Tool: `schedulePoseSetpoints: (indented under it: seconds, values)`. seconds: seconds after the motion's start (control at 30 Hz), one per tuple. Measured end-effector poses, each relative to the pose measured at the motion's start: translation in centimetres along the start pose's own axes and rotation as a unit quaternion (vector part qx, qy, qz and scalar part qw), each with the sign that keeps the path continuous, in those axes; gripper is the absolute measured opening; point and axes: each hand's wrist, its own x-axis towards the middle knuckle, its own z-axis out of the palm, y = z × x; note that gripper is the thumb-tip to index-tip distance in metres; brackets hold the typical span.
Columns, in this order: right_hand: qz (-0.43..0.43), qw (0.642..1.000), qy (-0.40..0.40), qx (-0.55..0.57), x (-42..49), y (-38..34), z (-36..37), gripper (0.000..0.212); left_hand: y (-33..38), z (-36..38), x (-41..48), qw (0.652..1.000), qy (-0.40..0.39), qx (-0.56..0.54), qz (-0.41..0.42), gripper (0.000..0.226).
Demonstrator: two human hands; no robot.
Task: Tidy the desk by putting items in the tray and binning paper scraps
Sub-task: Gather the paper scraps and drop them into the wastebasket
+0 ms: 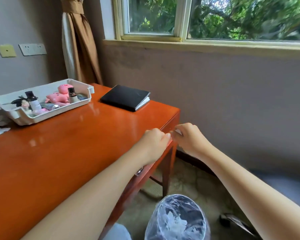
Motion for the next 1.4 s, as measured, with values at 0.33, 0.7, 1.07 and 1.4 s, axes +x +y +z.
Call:
schedulePoseSetpoints:
  seconds: [0.33,0.7,1.07,1.4]
  values:
    - [0.19,0.98,-0.051,0.035,-3.0,13.5,6.9,0.035,-2.3,13.9,3.5,0.993,-0.105,-0.027,-0.051,0.051]
    - [0.326,0.932,-0.156,0.033,-5.3,24.9,18.7,0.04,-10.8,26.6,5.8,0.965,-0.221,-0.039,-0.134,0.049]
    - [0.401,0.873,-0.264,0.087,-6.9,29.2,25.8,0.011,-17.1,34.0,5.9,0.938,-0.323,0.02,-0.129,0.028]
    - [0.363,0.89,-0.274,0.031,-6.1,28.3,22.1,0.052,-15.6,31.4,5.6,0.926,-0.347,0.118,-0.09,0.048]
